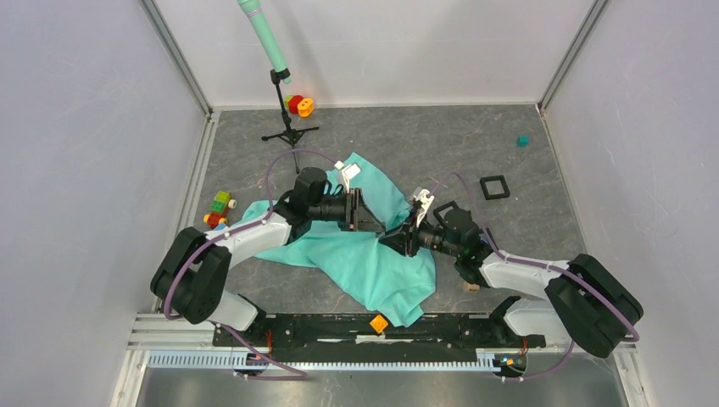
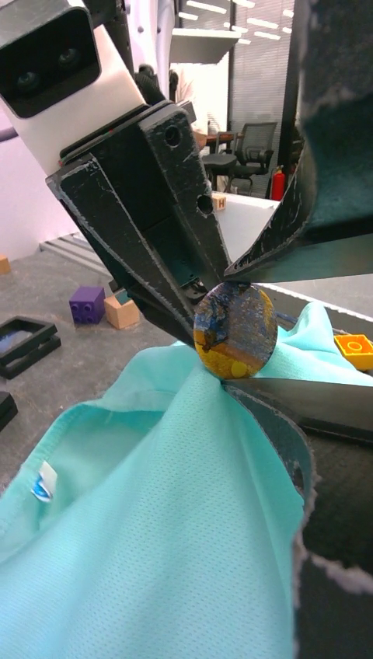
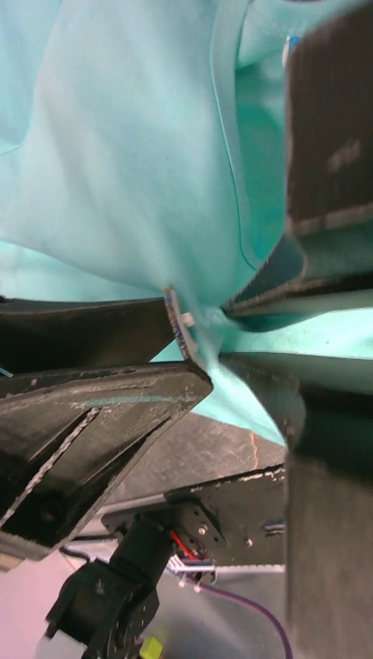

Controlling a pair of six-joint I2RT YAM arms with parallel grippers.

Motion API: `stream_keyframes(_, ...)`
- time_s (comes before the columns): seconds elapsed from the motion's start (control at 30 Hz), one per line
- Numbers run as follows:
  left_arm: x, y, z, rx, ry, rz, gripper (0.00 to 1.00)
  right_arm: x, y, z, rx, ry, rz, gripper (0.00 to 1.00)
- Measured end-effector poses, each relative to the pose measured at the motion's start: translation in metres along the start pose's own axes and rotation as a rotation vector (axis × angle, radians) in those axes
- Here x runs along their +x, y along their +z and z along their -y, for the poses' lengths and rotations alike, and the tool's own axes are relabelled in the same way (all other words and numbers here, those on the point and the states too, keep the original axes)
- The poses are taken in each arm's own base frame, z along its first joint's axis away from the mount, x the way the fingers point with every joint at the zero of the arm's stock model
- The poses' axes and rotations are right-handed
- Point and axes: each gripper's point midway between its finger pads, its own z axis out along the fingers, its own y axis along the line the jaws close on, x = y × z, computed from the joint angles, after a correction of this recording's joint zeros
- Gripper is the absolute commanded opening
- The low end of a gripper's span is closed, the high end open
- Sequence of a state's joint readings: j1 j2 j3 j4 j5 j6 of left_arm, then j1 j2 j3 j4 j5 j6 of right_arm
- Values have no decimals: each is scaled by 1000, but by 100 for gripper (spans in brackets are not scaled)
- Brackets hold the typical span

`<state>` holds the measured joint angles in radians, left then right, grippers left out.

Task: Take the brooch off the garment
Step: Remove the brooch from the clothes.

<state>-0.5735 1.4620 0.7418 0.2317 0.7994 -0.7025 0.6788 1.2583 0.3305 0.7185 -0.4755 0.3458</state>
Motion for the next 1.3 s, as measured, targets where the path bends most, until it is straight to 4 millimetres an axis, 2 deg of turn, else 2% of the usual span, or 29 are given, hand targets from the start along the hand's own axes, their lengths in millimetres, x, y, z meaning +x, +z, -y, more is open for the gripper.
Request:
stream_keyframes(0.1, 0, 0, 5, 33, -6, 4, 50, -6, 1, -6, -27, 14, 19, 3)
stream_keyframes(0.13, 1, 0, 6, 44, -10, 7, 58, -7, 1, -7, -32, 20, 21, 0)
stream_keyframes(0.23, 4, -1, 9, 72, -19, 9, 70, -11, 2, -11, -49, 38, 23, 0)
stream_keyframes(0.3, 5, -1, 9, 71, -24, 14, 88, -15, 3, -13, -51, 40, 27, 0)
stream_keyframes(0.33, 5, -3, 9, 64, -24, 19, 92, -17, 2, -13, -51, 39, 29, 0)
stream_keyframes(0.4, 3, -6, 8, 38, -14, 37, 92, -23, 0, -16, -53, 37, 37, 0)
stream_keyframes(0.5, -5, -15, 12, -9, 22, 99, 89, -30, 0, -18, -50, 44, 27, 0)
stream_keyframes(0.63, -13, -27, 17, -38, 87, 179, 77, -33, 2, -19, -40, 68, -5, 0)
stream_keyframes(0.73, -13, -32, 14, -79, 120, 211, 68, -28, -1, -19, -32, 86, -30, 0)
stream_keyframes(0.83, -7, -30, 9, -136, 151, 210, 60, -25, -2, -19, -28, 94, -42, 0)
stream_keyframes(1.03, 18, -20, -2, -259, 216, 161, 52, -20, -4, -18, -19, 106, -63, 0)
stream_keyframes(1.17, 22, -22, -16, -338, 230, 157, 32, -19, -4, -18, -19, 107, -65, 0)
stream_keyframes(1.3, 19, -26, -25, -392, 240, 173, 20, -18, -4, -18, -19, 109, -68, 0)
